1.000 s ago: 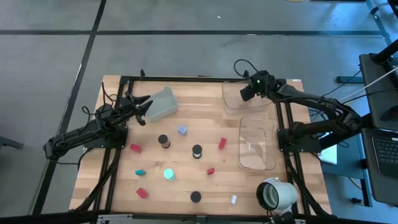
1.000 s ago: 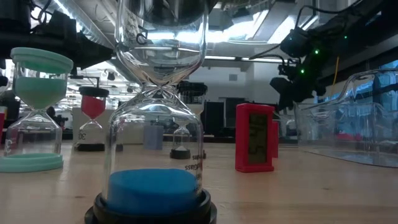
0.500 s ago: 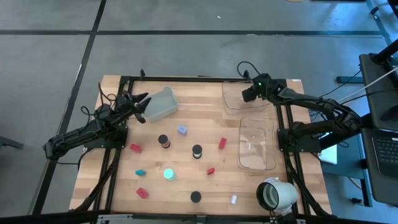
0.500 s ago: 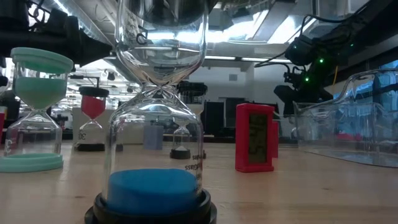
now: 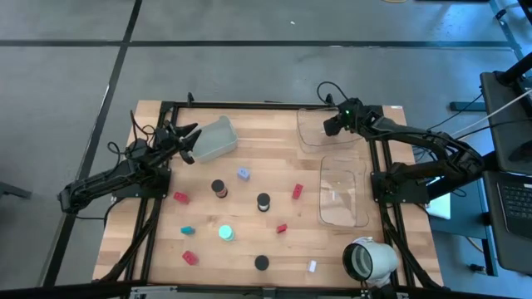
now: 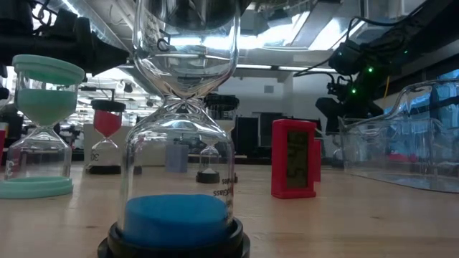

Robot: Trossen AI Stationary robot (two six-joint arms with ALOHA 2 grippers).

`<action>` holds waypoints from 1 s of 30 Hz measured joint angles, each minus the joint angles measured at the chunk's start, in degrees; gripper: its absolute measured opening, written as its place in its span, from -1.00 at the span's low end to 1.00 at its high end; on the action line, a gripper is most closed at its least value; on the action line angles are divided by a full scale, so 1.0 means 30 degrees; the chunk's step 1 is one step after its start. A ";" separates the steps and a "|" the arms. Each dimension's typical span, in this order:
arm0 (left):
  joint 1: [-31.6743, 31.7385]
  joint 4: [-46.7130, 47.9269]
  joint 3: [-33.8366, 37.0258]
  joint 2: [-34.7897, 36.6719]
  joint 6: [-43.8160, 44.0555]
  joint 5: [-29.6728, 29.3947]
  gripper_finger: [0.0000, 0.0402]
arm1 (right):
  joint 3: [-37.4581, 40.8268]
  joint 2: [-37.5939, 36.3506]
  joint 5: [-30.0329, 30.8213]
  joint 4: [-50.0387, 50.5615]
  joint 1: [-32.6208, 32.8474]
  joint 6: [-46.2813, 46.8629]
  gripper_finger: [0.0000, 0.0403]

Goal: Pick & Place Office items
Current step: Put the purple hourglass into the top transparent bin, then put the top right red charger adapter into the bottom transparent bin

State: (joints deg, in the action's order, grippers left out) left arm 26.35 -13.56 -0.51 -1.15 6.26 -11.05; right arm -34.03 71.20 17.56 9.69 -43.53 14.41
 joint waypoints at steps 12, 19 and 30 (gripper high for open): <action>-0.0005 -0.0007 -0.0005 0.0000 -0.0003 -0.0007 -0.30 | -0.3349 0.0000 -0.0215 0.3767 0.0205 -0.1479 0.67; 0.0000 0.0001 0.0000 0.0000 -0.0007 -0.0007 -0.30 | -0.6101 0.0000 -0.2738 0.6916 0.1925 -0.4128 0.71; -0.0003 0.0199 -0.0005 0.0000 0.0125 -0.0007 -0.30 | -0.6554 0.0007 -1.3828 0.6517 0.7849 -0.8519 0.55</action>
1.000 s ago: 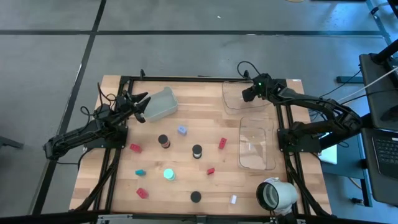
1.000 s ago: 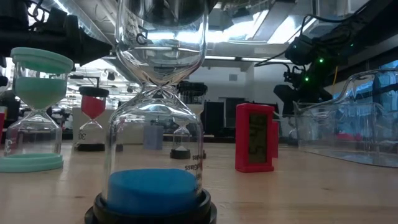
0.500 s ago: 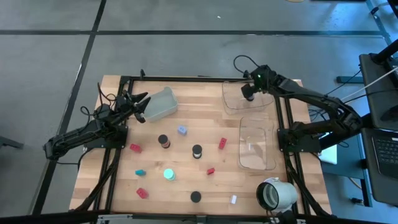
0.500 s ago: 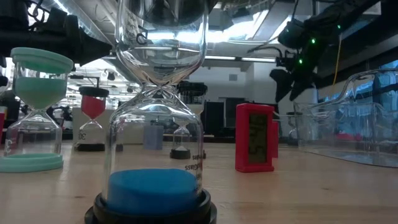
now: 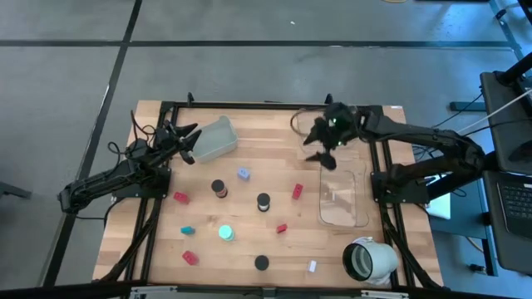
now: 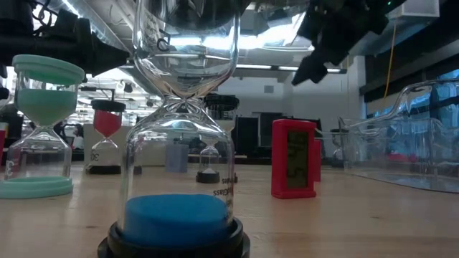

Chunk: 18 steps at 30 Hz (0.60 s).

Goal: Pick & Place Office items
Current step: Put the top right red charger adapter into the bottom transparent bin

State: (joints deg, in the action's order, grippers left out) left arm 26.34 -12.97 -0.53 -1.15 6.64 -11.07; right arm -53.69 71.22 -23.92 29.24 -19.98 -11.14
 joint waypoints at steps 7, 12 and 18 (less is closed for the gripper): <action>0.0003 0.1658 -0.0003 -0.0007 0.2392 0.0035 -0.30 | -0.0005 0.0699 0.2160 -0.0655 0.3924 -0.0940 0.43; 0.0003 0.1022 0.0002 -0.0007 0.3398 0.0118 -0.30 | 0.0000 0.1933 0.4098 -0.0645 0.6228 -0.1455 0.39; -0.0001 -0.0221 -0.0003 0.0000 0.3416 0.1447 -0.30 | 0.0000 0.4071 0.6635 -0.0575 0.8272 -0.1508 0.43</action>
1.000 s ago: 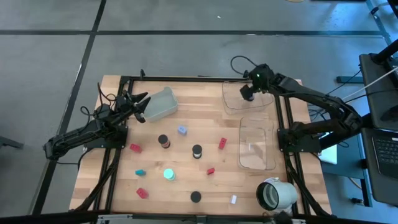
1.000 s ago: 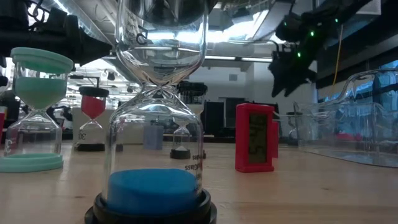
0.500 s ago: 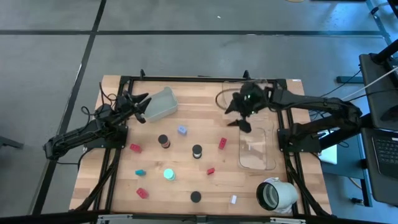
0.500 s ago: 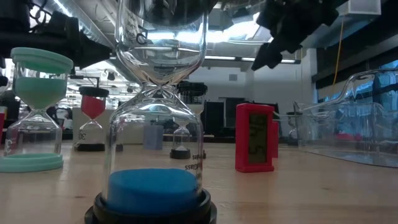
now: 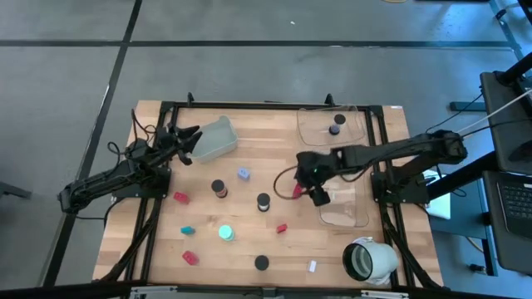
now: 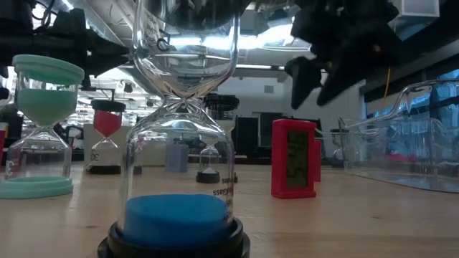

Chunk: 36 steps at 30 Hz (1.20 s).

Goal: Pick & Place Office items
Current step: Put the top right red charger adapter into the bottom transparent bin

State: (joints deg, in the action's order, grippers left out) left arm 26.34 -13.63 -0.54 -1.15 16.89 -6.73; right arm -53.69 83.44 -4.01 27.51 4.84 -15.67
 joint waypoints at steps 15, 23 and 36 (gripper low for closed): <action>0.0001 -0.0101 0.0000 -0.0007 -0.0379 0.0301 -0.30 | 0.0000 0.1487 0.0562 -0.0010 0.0985 -0.3099 0.59; 0.0003 -0.0102 0.0000 -0.0007 -0.0379 0.0294 -0.30 | 0.0000 0.1670 0.0548 -0.0098 0.0752 -0.4099 0.59; -0.0002 0.0052 0.0000 -0.0005 -0.0538 0.0279 -0.30 | -0.2337 0.4615 0.1988 0.2464 0.0621 -0.5520 0.59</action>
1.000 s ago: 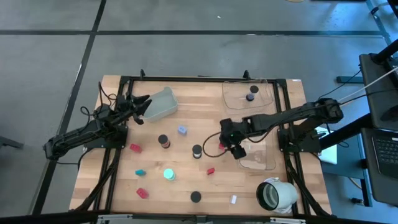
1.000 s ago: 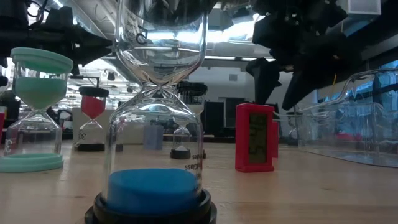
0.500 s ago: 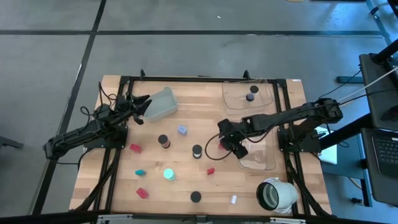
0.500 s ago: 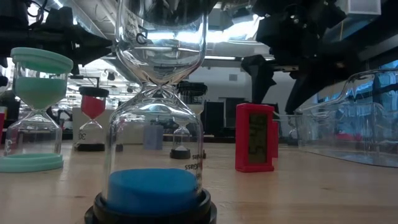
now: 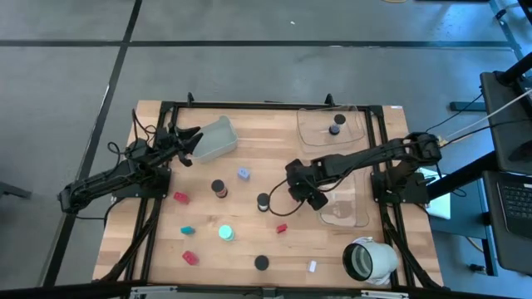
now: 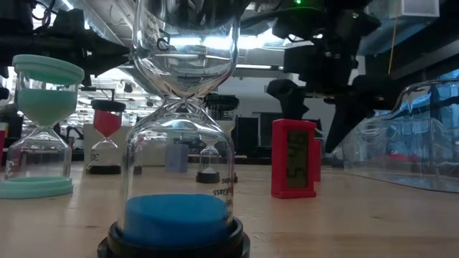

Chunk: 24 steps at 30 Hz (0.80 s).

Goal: Pick & Place Office items
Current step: Put the top right red charger adapter into the bottom transparent bin

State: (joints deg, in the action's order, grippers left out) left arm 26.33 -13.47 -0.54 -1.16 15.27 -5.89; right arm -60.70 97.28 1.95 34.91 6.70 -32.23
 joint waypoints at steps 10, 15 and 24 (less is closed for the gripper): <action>0.0001 0.0141 0.0000 0.0002 -0.0344 0.0000 -0.30 | -0.1131 0.0880 -0.0686 0.1342 0.0015 0.0000 0.42; 0.0000 0.0153 0.0000 -0.0003 -0.0344 0.0000 -0.30 | -0.1131 0.0880 -0.0945 0.1316 0.0007 0.0031 0.25; 0.0002 0.0146 0.0000 -0.0003 -0.0330 -0.0007 -0.30 | -0.1131 0.0880 -0.1018 0.1314 0.0007 0.0029 -0.08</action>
State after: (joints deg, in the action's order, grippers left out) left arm 26.34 -13.04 -0.54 -1.17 14.28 -5.91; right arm -64.10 99.92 -1.10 38.85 6.72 -32.14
